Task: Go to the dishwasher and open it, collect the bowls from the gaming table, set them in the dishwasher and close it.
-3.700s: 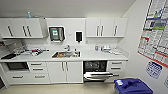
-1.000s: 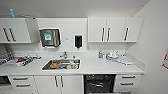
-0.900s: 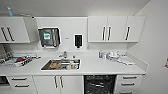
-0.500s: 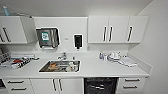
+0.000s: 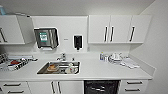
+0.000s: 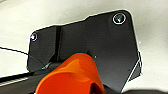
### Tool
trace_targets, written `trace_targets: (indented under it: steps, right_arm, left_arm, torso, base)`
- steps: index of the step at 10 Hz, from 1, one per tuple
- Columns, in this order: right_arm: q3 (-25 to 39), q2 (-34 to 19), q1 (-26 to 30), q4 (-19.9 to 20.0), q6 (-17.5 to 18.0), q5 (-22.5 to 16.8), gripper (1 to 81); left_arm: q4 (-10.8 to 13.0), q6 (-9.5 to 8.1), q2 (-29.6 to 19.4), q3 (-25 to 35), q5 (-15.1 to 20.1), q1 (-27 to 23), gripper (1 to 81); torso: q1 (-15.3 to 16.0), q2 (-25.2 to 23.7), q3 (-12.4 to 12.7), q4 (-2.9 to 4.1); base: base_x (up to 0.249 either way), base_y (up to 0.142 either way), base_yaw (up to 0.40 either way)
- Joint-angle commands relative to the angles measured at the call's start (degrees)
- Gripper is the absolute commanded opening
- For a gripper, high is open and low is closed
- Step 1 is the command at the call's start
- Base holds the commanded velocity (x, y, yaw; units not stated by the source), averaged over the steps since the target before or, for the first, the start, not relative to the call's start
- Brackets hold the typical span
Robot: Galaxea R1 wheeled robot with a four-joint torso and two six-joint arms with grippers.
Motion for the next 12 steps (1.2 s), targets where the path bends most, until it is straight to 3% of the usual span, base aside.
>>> trace_targets:
  steps: [1, 6, 8, 9, 12]
  right_arm:
    - [0.1, -0.6, 3.4, -0.1, -0.1, -3.0, 1.0]
    - [3.0, -2.8, 3.6, 0.7, 0.4, -5.7, 1.0]
    - [13.0, -9.5, 3.5, 1.0, 0.8, -5.6, 1.0]
    - [16.5, -12.2, 3.5, 1.0, 0.8, -5.5, 1.0]
    - [22.4, -17.6, 3.9, 1.1, 0.8, -5.0, 1.0]
  left_arm:
    - [-0.1, 0.34, -0.4, -0.2, 2.3, -3.4, 1.0]
    - [-0.3, 0.26, -1.1, 0.1, 1.1, -3.3, 1.0]
    - [0.0, -0.1, -2.9, -0.1, -4.7, -3.1, 1.0]
    - [0.0, -0.18, -3.3, 0.1, -4.9, -3.0, 1.0]
    - [0.0, -0.36, -5.2, 0.3, -10.4, -3.0, 1.0]
  torso:
    - [0.0, 0.0, 0.0, 0.0]
    - [0.0, 0.0, 0.0, 0.0]
    - [0.0, 0.0, 0.0, 0.0]
    - [0.0, 0.0, 0.0, 0.0]
    - [0.0, 0.0, 0.0, 0.0]
  base:
    - [0.09, 0.0, 0.0]
    - [0.0, 0.0, 0.0]
    - [0.0, 0.0, 0.0]
    - [0.0, 0.0, 0.0]
    - [0.0, 0.0, 0.0]
